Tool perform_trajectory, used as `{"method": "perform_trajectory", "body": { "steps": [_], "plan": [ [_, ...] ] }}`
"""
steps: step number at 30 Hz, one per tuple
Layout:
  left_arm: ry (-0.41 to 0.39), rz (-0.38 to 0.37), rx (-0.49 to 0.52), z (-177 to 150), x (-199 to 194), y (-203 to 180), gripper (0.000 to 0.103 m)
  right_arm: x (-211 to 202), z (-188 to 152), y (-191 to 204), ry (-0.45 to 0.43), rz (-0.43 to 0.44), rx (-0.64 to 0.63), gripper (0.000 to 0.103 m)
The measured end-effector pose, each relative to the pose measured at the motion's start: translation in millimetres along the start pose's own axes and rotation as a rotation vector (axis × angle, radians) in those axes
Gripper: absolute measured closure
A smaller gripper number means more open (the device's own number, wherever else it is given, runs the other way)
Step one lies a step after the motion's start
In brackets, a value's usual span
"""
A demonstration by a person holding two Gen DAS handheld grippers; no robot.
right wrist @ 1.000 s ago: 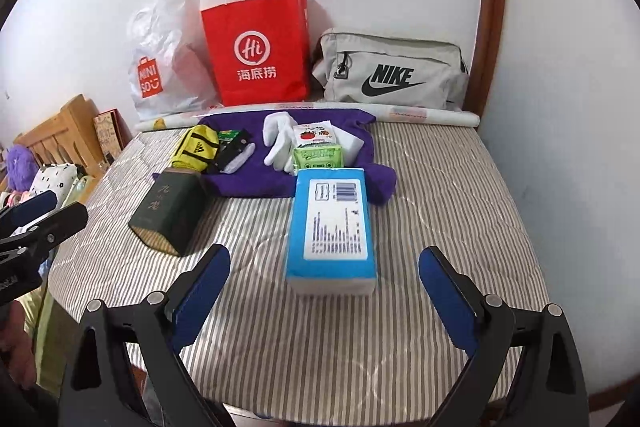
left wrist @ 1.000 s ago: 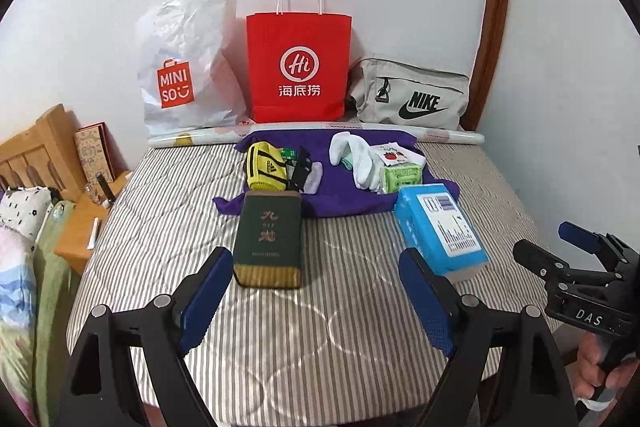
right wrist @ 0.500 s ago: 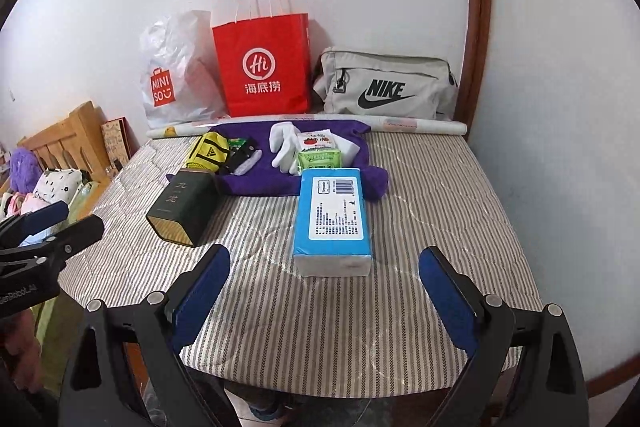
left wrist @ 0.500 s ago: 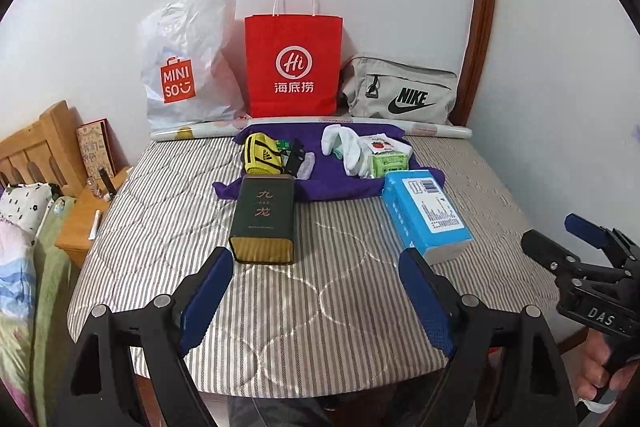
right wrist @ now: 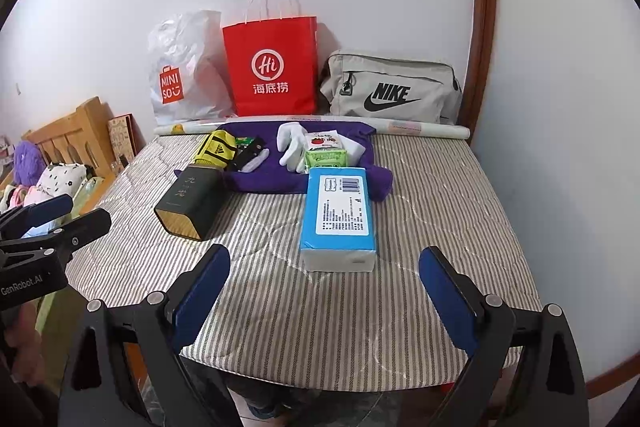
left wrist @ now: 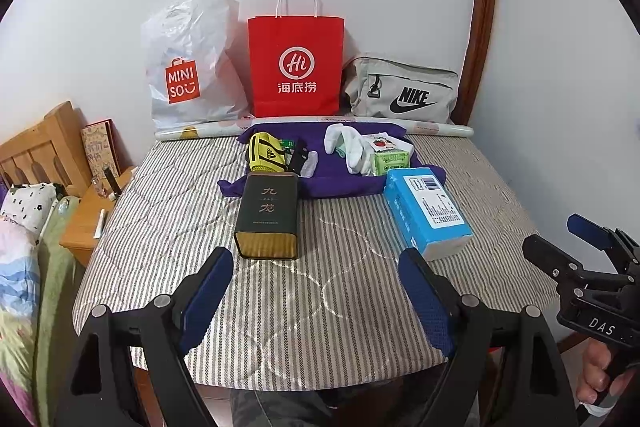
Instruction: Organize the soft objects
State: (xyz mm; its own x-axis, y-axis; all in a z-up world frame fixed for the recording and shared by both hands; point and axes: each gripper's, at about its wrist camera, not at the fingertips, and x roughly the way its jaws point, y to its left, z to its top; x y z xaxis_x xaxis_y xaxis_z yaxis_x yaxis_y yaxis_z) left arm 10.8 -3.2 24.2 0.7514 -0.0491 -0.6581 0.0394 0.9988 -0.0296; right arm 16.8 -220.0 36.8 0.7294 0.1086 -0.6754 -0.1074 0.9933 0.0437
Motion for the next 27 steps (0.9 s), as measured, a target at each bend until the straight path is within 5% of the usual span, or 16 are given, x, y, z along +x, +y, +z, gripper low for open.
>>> {"method": "perform_trajectory", "body": {
  "steps": [27],
  "plan": [
    [0.011, 0.006, -0.003, -0.3, -1.1, 0.3, 0.019, -3.9, -1.8, 0.1, -0.005, 0.000, -0.006, 0.008]
  ]
}}
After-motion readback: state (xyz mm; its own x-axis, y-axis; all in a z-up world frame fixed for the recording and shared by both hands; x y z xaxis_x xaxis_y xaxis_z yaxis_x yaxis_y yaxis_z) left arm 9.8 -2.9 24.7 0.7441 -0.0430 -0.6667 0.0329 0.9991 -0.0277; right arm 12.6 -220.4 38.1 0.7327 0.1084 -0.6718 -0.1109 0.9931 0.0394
